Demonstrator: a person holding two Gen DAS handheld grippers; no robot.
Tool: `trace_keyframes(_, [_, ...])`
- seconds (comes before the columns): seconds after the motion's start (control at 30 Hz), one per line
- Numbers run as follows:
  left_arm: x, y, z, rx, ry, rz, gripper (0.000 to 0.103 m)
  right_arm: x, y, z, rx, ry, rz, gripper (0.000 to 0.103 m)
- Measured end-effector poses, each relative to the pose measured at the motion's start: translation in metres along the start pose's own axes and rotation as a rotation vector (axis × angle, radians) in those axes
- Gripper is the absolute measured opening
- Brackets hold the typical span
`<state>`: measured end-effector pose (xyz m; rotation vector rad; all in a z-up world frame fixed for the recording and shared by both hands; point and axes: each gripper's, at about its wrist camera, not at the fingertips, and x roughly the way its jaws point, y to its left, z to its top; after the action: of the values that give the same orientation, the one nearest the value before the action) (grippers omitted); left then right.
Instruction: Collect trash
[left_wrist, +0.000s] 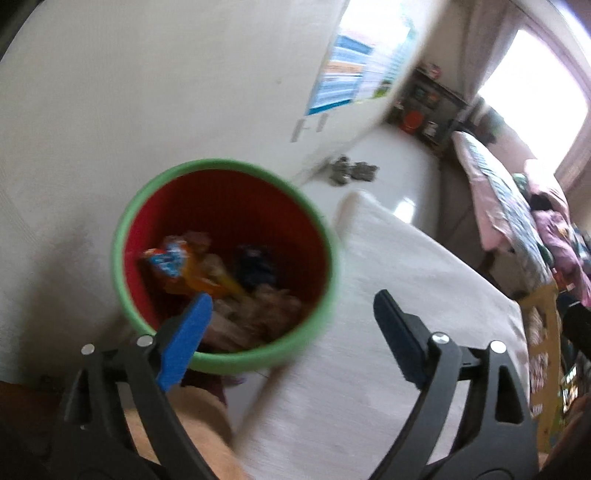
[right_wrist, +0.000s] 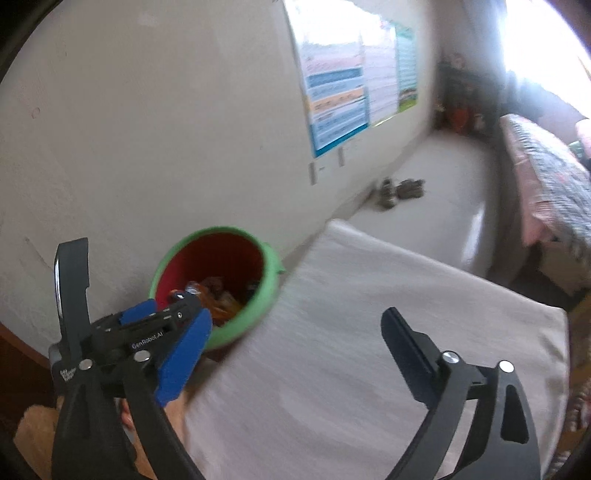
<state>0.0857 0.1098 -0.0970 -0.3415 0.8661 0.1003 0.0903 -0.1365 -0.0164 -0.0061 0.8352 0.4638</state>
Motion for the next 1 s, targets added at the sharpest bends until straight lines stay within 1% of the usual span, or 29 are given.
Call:
trace_keyframes(0.1, [-0.013,-0.033,-0.005,0.052,-0.031,-0.035,0.093,-0.041,-0.025,-0.013,0.029,-0.091,-0.029,0.096])
trace_keyframes(0.13, [-0.019,-0.045,-0.006,0.071,-0.051,-0.049,0.095,-0.053,-0.031,-0.018,0.031,-0.133,-0.038,0.096])
trace_keyframes(0.17, [-0.026,-0.058,-0.008,0.09,-0.079,-0.064,0.096,-0.069,-0.039,-0.026,0.028,-0.201,-0.051,0.096])
trace_keyframes(0.23, [-0.04,-0.08,-0.012,0.125,-0.145,-0.083,0.097,-0.089,-0.05,-0.039,0.02,-0.297,-0.077,0.096])
trace_keyframes(0.27, [-0.046,-0.089,-0.012,0.138,-0.17,-0.088,0.097,-0.099,-0.057,-0.05,0.016,-0.362,-0.107,0.096])
trace_keyframes(0.3, [-0.051,-0.098,-0.013,0.151,-0.196,-0.093,0.097,-0.104,-0.063,-0.055,0.017,-0.393,-0.125,0.096])
trace_keyframes(0.33, [-0.058,-0.11,-0.014,0.173,-0.24,-0.095,0.097,-0.107,-0.07,-0.061,0.025,-0.42,-0.144,0.096])
trace_keyframes(0.37, [-0.063,-0.116,-0.015,0.187,-0.265,-0.093,0.097,-0.107,-0.079,-0.065,0.046,-0.423,-0.157,0.096])
trace_keyframes(0.43, [-0.071,-0.131,-0.015,0.221,-0.315,-0.075,0.097,-0.106,-0.095,-0.068,0.097,-0.397,-0.159,0.096])
trace_keyframes(0.5, [-0.076,-0.145,-0.015,0.237,-0.335,-0.059,0.097,-0.106,-0.111,-0.071,0.175,-0.392,-0.148,0.096])
trace_keyframes(0.57, [-0.079,-0.155,-0.017,0.229,-0.363,-0.06,0.097,-0.111,-0.123,-0.074,0.229,-0.448,-0.133,0.096])
trace_keyframes(0.6, [-0.081,-0.157,-0.019,0.227,-0.38,-0.061,0.097,-0.115,-0.127,-0.074,0.252,-0.47,-0.143,0.096])
trace_keyframes(0.63, [-0.083,-0.161,-0.023,0.228,-0.406,-0.061,0.097,-0.118,-0.13,-0.073,0.262,-0.475,-0.163,0.096])
trace_keyframes(0.7, [-0.085,-0.167,-0.03,0.249,-0.425,-0.058,0.097,-0.124,-0.132,-0.072,0.257,-0.481,-0.18,0.096])
trace_keyframes(0.83, [-0.08,-0.177,-0.036,0.304,-0.393,-0.028,0.097,-0.128,-0.129,-0.074,0.231,-0.481,-0.201,0.096])
trace_keyframes(0.9, [-0.079,-0.177,-0.038,0.309,-0.388,-0.017,0.097,-0.126,-0.126,-0.074,0.21,-0.469,-0.198,0.096])
trace_keyframes(1.0, [-0.079,-0.171,-0.037,0.291,-0.381,-0.008,0.097,-0.122,-0.12,-0.076,0.184,-0.457,-0.206,0.096])
